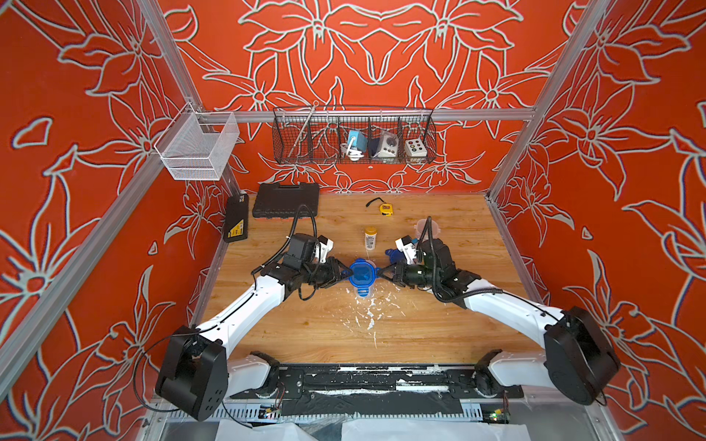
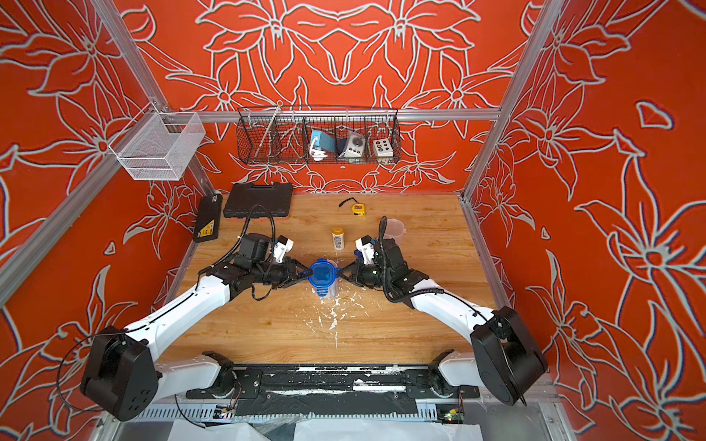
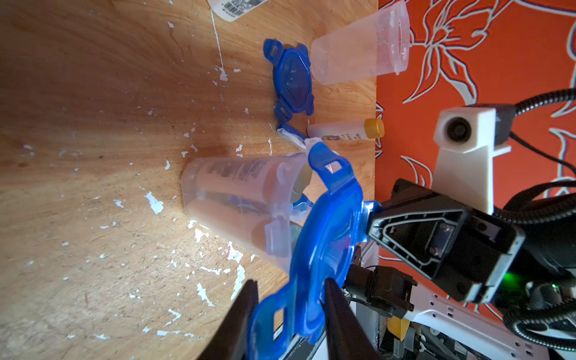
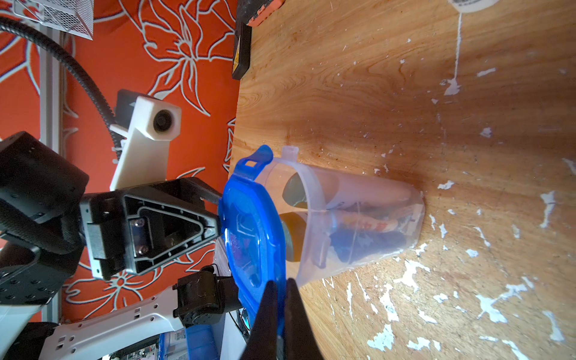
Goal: Pack away toiletry kits
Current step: Close the lid on the container.
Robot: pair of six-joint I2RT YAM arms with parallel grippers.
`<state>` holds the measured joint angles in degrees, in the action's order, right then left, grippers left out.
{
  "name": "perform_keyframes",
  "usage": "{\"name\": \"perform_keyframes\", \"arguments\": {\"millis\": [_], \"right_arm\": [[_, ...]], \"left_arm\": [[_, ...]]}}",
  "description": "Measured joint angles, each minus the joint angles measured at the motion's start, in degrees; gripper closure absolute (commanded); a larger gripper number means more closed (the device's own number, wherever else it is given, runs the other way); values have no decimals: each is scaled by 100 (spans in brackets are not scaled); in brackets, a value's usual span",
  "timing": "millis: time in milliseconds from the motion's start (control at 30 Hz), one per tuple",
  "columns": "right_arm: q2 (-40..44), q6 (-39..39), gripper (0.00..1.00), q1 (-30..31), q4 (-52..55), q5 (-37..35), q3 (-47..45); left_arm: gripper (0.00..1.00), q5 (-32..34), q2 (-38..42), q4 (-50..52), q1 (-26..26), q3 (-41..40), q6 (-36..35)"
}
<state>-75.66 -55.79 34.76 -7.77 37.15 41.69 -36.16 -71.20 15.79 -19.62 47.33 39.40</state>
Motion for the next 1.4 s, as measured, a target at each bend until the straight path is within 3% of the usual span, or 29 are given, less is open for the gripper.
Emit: {"name": "perform_keyframes", "arguments": {"millis": [300, 1000, 1133, 1400], "right_arm": [[155, 98, 100, -26, 334, -140, 284], [28, 146, 100, -74, 549, -229, 295], [28, 188, 91, -101, 581, -258, 295], [-52, 317, 84, -125, 625, -262, 297]], "left_arm": [[75, 162, -267, 229, -17, 490, -243], [74, 352, -734, 514, -76, 787, -522], [73, 372, -831, 522, -83, 859, -597], [73, 509, -933, 575, -103, 935, -706]]}}
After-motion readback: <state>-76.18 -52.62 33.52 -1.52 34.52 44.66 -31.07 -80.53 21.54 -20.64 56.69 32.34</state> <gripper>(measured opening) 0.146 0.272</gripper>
